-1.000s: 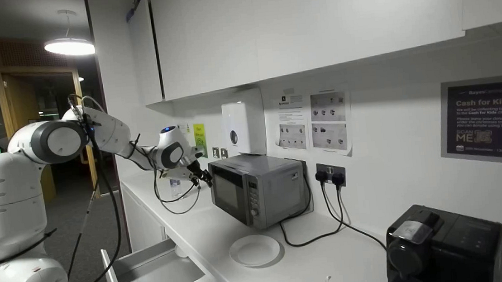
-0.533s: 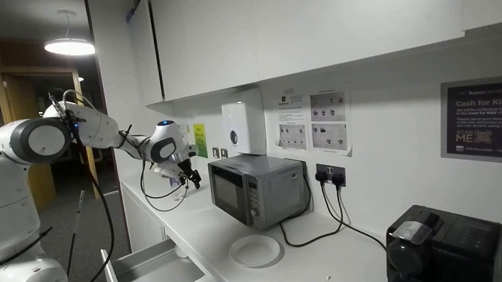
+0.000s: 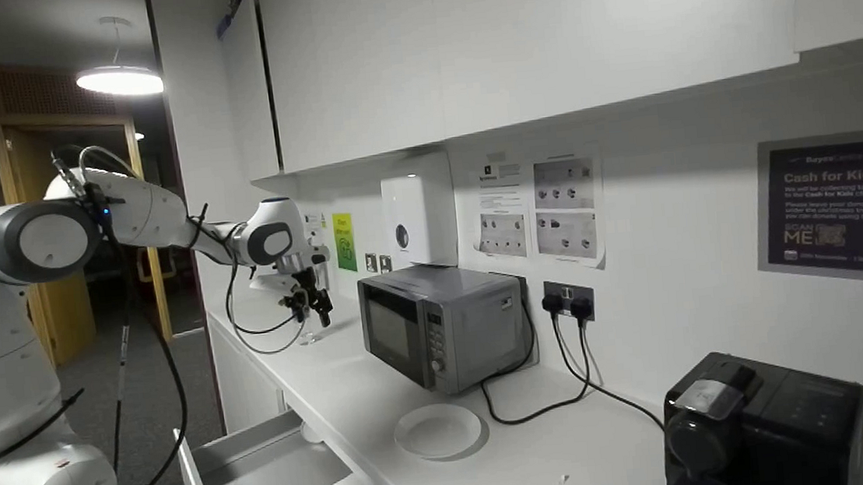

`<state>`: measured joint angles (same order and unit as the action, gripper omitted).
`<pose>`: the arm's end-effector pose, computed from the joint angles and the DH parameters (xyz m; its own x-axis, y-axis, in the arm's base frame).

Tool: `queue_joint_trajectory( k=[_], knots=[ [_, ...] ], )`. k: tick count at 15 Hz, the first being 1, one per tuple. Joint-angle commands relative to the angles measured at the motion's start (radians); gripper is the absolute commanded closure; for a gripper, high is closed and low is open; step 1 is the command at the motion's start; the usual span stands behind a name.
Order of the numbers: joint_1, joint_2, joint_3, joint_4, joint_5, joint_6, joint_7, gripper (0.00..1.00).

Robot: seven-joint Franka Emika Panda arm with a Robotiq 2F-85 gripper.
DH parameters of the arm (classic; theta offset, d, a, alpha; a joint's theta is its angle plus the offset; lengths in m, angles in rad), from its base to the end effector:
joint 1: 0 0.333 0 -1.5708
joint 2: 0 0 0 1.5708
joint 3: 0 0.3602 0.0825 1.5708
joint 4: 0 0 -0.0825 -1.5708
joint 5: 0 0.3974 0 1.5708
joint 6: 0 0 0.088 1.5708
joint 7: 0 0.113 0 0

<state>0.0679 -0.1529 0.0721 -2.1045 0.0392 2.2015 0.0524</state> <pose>0.5338 0.0787 0.5425 0.9675 0.0621 0.2451 0.0736 -0.9965 -0.0383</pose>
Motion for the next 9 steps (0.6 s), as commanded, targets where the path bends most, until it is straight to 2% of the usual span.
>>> queue_joint_trajectory(
  k=[1, 4, 5, 9],
  knots=[
    [0.004, -0.087, 0.019, -0.05, -0.042, -0.013, 0.038, 0.0],
    [0.002, -0.133, 0.029, -0.077, -0.051, 0.014, 0.034, 0.0],
    [0.004, -0.065, 0.025, -0.024, -0.028, -0.005, 0.018, 0.0],
    [0.004, -0.065, 0.025, -0.026, -0.028, -0.005, 0.018, 0.0]
  ],
)
